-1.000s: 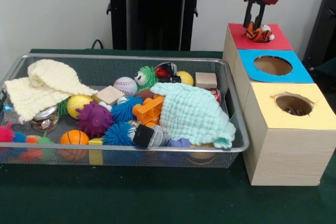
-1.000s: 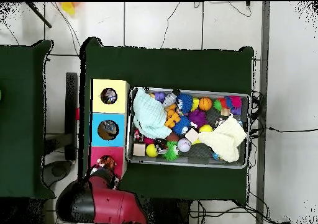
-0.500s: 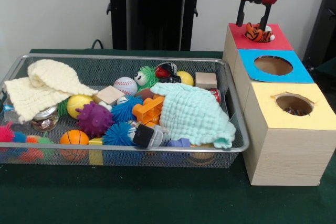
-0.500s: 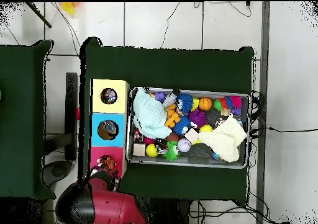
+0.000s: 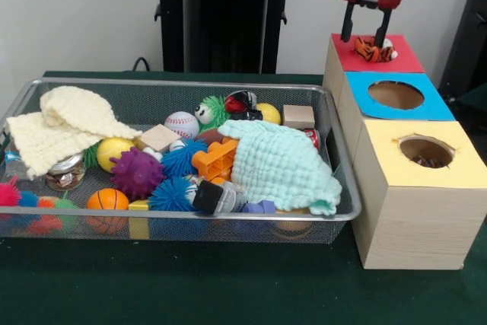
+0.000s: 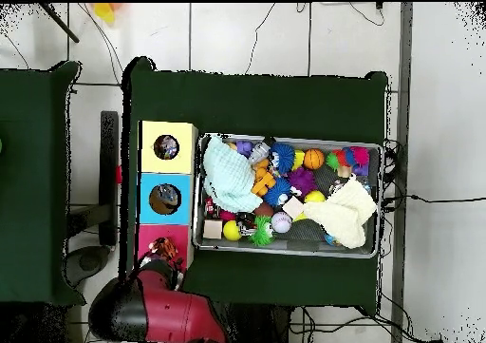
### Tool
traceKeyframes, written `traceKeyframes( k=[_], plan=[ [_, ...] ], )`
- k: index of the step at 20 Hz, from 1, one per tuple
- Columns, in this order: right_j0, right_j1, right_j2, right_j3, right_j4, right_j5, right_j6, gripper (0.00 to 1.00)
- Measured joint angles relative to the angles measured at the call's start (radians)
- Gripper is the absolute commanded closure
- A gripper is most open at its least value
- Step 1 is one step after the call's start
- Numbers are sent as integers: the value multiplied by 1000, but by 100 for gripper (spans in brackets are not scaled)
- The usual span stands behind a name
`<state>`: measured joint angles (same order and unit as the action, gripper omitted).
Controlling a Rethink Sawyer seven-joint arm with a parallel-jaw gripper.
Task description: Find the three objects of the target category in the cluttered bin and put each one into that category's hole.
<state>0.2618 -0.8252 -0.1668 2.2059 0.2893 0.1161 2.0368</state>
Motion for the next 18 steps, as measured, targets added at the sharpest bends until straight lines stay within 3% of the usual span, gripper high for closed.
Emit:
traceKeyframes(
  k=[8,13,18],
  plan=[
    [16,-12,-5,0,1,15,0,0],
    [22,-72,-9,0,0,110,0,0],
    [22,-90,-9,0,0,130,0,0]
  ],
)
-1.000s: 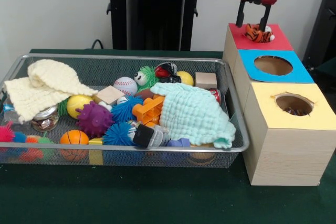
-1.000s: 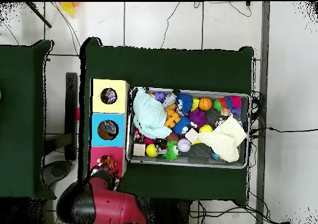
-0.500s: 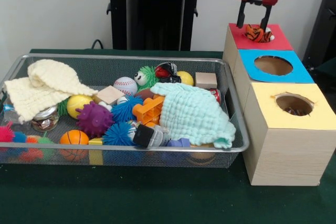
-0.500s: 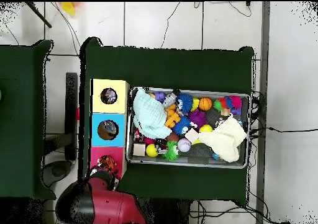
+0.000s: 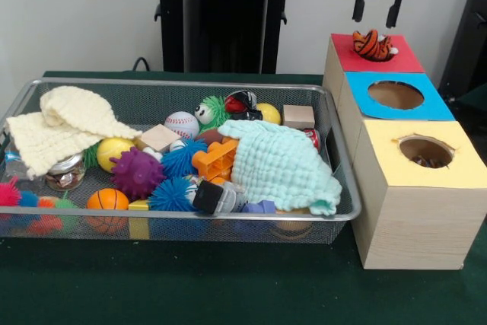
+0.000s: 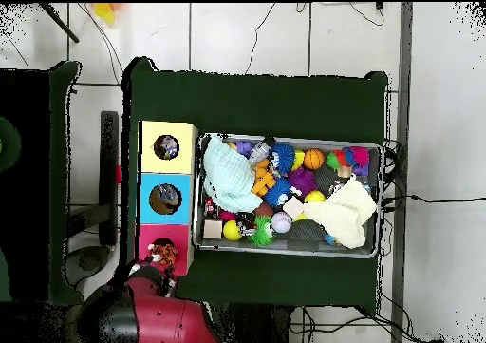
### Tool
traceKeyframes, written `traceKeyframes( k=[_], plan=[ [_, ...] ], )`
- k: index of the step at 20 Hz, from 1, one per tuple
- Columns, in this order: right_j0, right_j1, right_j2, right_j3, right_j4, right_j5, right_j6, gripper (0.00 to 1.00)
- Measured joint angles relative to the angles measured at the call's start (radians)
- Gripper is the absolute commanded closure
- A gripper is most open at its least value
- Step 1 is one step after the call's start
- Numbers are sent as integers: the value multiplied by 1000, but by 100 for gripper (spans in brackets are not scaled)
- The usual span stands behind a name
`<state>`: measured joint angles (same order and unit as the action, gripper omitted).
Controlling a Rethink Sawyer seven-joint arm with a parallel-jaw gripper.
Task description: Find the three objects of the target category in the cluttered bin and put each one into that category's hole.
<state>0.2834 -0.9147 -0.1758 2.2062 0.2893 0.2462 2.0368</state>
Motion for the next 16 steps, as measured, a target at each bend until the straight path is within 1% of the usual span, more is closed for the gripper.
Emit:
traceKeyframes(
  k=[5,10,11,16],
  plan=[
    [-23,26,8,0,0,-29,0,0],
    [-37,33,8,0,0,-31,0,0],
    [-42,33,8,0,0,-31,0,100],
    [-42,34,9,-1,0,-31,0,100]
  ],
)
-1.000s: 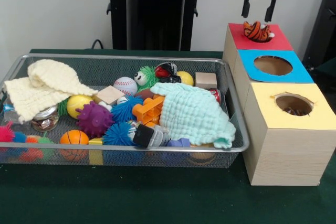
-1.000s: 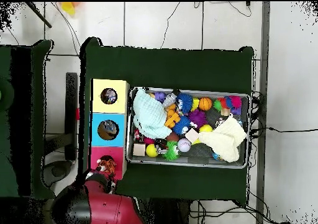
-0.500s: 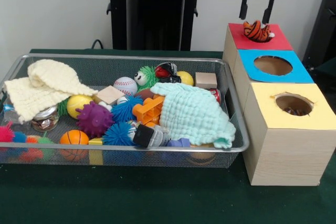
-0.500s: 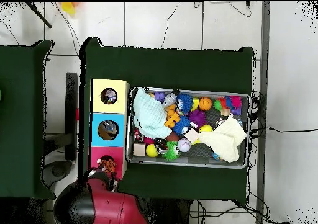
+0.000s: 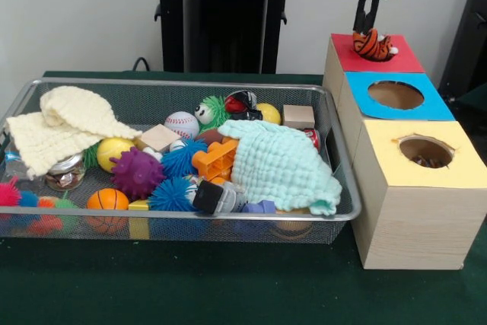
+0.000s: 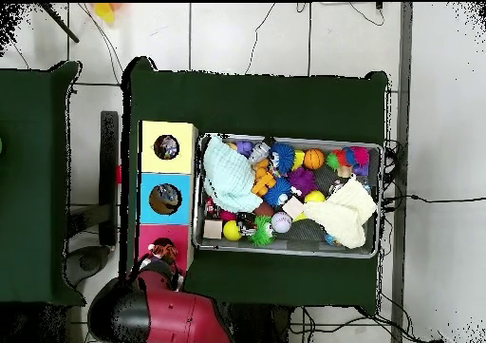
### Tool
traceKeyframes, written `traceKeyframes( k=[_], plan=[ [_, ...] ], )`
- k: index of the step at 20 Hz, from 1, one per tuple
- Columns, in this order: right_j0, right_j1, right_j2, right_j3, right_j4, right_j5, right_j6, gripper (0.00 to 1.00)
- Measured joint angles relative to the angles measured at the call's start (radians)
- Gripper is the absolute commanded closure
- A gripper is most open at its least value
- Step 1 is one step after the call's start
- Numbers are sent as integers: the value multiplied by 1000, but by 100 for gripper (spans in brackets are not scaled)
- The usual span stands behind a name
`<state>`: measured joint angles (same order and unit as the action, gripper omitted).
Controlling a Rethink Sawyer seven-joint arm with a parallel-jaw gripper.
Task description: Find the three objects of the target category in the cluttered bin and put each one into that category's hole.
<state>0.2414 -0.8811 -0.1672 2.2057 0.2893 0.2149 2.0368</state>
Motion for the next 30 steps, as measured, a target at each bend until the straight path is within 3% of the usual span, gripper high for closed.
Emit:
traceKeyframes(
  k=[15,30],
  plan=[
    [21,6,-3,-7,0,0,0,100],
    [2,120,29,-75,1,-31,0,100]
  ],
)
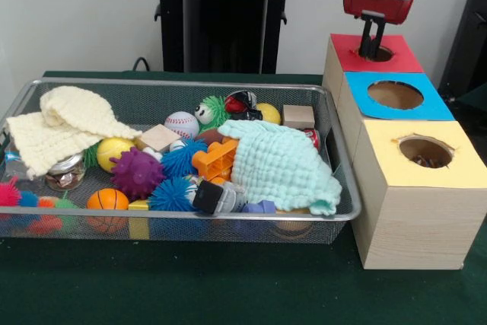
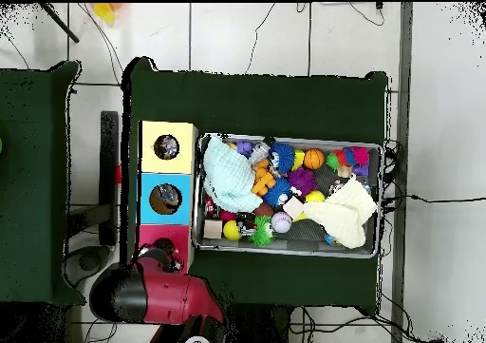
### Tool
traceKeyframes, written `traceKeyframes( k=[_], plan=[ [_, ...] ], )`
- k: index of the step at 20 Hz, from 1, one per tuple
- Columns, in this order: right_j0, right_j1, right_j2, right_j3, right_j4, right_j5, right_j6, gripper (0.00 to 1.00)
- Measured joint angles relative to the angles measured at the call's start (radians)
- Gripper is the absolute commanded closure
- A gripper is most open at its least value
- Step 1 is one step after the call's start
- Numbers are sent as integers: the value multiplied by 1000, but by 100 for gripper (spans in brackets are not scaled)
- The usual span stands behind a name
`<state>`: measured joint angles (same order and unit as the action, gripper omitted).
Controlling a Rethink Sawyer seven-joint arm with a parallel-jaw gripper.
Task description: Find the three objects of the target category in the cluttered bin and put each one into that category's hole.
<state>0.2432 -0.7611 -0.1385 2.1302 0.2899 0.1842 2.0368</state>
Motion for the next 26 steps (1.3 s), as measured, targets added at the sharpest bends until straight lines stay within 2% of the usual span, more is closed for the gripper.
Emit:
traceKeyframes(
  k=[7,8,22,23,26],
  plan=[
    [-18,45,10,-4,0,-39,0,100],
    [-19,48,14,-4,0,-40,0,0],
    [-23,44,43,-6,0,-51,0,0],
    [-23,44,43,-6,0,-52,0,100],
    [-24,43,43,-7,0,-52,0,100]
  ],
)
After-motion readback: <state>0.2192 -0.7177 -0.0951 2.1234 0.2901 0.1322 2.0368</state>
